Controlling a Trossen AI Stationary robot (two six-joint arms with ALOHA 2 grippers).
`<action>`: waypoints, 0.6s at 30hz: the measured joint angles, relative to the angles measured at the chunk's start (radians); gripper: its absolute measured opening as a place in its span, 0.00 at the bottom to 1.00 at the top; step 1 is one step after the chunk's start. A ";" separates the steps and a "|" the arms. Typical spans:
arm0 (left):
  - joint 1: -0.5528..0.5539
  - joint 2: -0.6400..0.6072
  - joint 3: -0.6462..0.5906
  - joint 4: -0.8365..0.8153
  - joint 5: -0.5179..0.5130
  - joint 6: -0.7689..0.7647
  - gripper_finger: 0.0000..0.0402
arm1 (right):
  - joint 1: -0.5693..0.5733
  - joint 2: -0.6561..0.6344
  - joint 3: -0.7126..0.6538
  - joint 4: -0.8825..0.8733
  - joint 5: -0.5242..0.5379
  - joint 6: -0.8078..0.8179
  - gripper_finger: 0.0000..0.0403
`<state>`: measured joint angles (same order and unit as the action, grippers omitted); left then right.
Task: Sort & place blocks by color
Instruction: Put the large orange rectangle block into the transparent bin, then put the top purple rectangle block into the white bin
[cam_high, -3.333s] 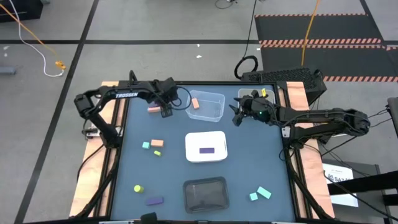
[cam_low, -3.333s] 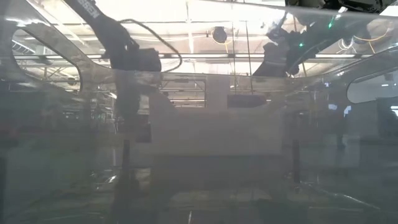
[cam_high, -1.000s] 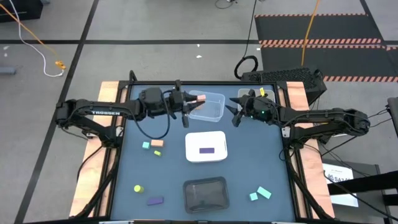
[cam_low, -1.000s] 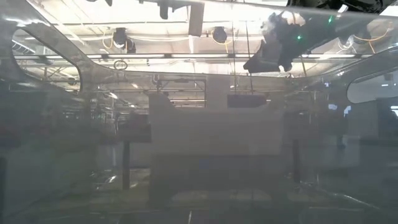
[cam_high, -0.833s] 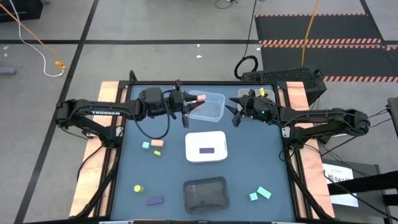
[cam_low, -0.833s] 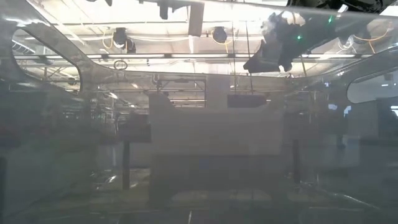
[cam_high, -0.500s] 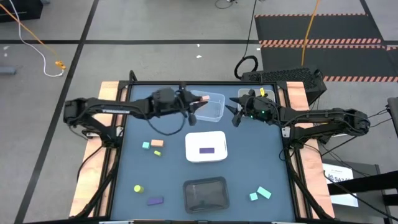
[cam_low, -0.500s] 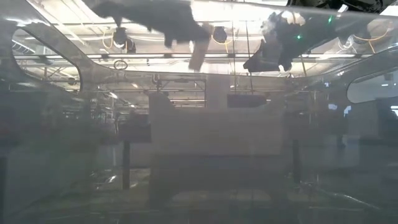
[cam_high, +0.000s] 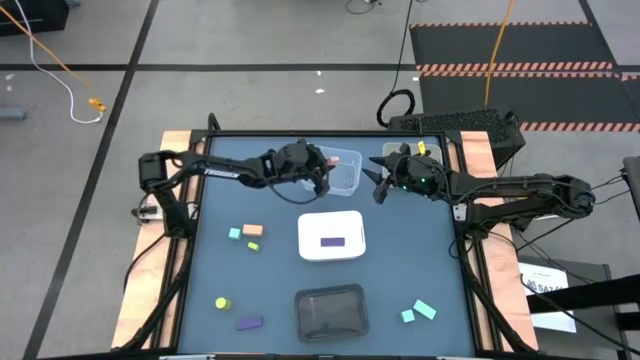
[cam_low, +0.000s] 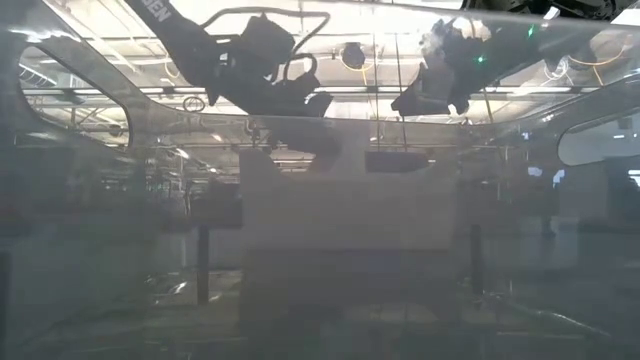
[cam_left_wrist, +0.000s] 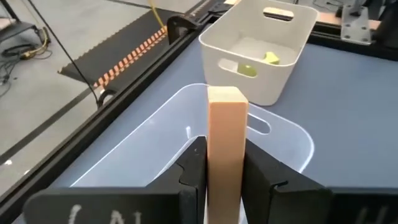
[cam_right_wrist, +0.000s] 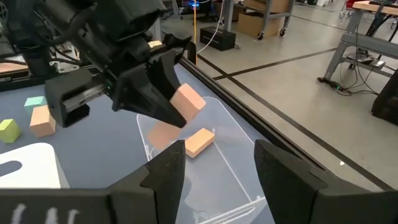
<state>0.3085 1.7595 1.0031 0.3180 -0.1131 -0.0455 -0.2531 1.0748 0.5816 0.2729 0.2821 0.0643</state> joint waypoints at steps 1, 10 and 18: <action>0.001 0.003 0.000 0.000 0.000 -0.002 0.18 | 0.000 0.000 0.000 0.000 0.000 0.000 0.45; 0.005 0.004 0.000 -0.007 -0.015 -0.030 0.27 | 0.000 0.000 0.000 0.000 0.000 -0.001 0.45; 0.005 -0.063 0.001 -0.043 -0.028 -0.041 0.33 | 0.000 0.000 0.000 -0.001 0.000 -0.001 0.45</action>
<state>0.3138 1.6968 1.0036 0.2751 -0.1413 -0.0861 -0.2531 1.0748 0.5816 0.2722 0.2821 0.0631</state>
